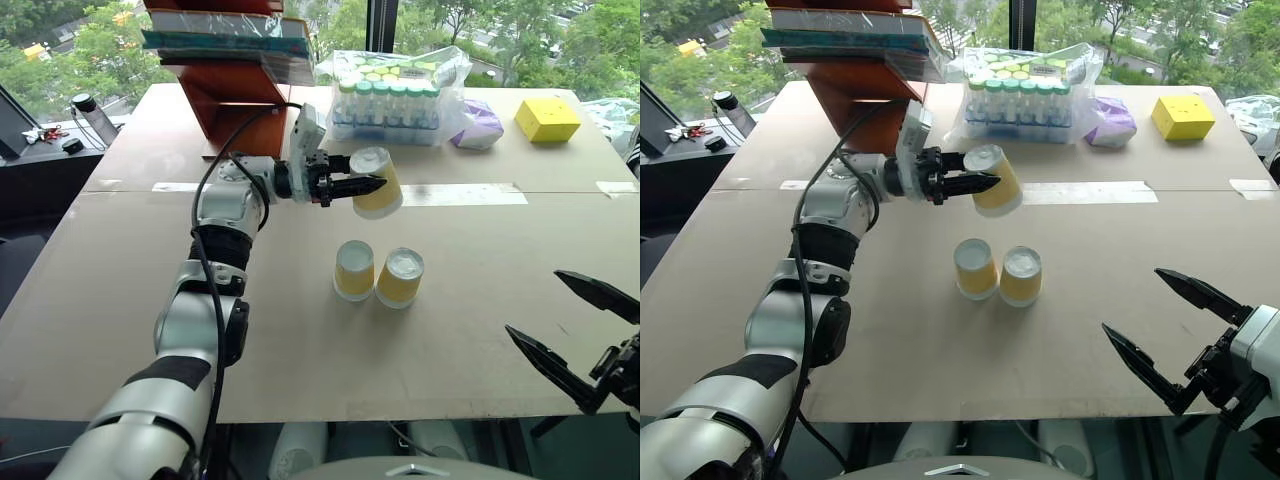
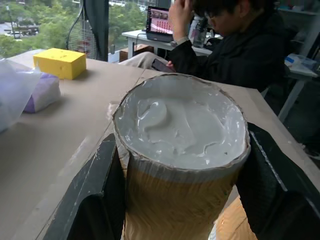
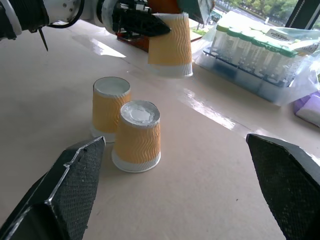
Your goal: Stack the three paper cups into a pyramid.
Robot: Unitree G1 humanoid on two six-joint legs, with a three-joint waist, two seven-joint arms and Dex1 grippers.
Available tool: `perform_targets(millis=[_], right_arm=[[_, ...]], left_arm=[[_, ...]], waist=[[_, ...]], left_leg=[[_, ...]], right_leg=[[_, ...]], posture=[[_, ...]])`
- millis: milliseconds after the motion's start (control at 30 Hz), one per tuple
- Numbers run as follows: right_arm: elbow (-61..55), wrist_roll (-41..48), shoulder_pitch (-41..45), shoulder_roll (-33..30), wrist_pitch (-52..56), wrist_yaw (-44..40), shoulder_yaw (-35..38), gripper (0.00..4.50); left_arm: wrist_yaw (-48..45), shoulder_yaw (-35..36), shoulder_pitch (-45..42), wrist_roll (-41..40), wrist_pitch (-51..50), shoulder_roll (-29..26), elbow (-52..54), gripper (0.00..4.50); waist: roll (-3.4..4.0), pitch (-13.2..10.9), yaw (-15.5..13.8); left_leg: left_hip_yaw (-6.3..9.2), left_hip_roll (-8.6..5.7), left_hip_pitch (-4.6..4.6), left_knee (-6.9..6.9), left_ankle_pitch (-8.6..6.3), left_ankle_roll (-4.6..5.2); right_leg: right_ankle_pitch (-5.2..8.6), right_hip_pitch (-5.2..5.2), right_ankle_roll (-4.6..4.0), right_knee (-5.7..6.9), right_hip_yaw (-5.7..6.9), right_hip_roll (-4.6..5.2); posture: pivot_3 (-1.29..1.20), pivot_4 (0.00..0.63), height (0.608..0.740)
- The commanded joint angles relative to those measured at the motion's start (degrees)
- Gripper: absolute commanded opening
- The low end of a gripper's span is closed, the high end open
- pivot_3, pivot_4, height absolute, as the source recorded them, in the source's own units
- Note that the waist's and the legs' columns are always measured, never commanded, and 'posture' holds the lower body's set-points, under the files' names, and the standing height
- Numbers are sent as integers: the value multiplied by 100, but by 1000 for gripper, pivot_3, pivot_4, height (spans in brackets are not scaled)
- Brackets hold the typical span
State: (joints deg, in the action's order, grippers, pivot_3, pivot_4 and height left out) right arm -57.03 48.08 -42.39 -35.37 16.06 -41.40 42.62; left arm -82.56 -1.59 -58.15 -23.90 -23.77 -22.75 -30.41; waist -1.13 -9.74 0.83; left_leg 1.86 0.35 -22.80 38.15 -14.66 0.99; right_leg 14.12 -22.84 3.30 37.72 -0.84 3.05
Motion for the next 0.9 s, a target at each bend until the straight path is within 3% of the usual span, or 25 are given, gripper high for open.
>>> perform_targets(millis=[33, 233, 600, 667, 767, 900], right_arm=[[12, 139, 5, -80, -119, -168, 186, 4500], [55, 27, -28, -29, -105, -259, 67, 4500], [71, -84, 29, 24, -97, -175, -74, 4500], [76, -98, 43, 19, -98, -167, -85, 4500], [87, -111, 74, 9, -90, -155, -100, 4500], [76, -135, 76, 33, -82, -144, -147, 4500]], left_arm=[[-304, -87, 239, -589, -1025, -297, 1334, 2319], [7, -337, 751, -612, -1172, -330, 2423, 2319], [299, -808, 990, -171, -675, -395, 2520, 2319], [260, -848, 1008, -192, -724, -430, 2512, 3375], [258, -898, 1047, -95, -586, -482, 2481, 4456], [330, -638, 993, -299, -634, -523, 2507, 4456]], waist=[[0, 0, -4], [0, 0, -53], [0, 0, -56], [0, 0, -55], [0, 0, -53], [0, 0, -54]], left_leg=[[2, 0, 1, 0, 0, 0], [6, 2, 5, 9, 0, 0], [2, 0, 5, 14, 0, 0], [1, 0, 5, 14, 0, 0], [2, 0, 6, 14, 0, 0], [2, 0, 5, 14, 0, 0]], right_leg=[[0, 1, 0, 1, 2, 0], [0, 6, -1, 6, 4, 0], [1, 7, -1, 5, -1, -2], [0, 7, -1, 5, -2, -2], [1, 7, -1, 5, -1, -2], [1, 7, -1, 5, -1, -2]], posture=[[0, 150, 740], [0, 150, 740], [0, 150, 740], [0, 150, 740], [0, 150, 740], [0, 150, 740]])
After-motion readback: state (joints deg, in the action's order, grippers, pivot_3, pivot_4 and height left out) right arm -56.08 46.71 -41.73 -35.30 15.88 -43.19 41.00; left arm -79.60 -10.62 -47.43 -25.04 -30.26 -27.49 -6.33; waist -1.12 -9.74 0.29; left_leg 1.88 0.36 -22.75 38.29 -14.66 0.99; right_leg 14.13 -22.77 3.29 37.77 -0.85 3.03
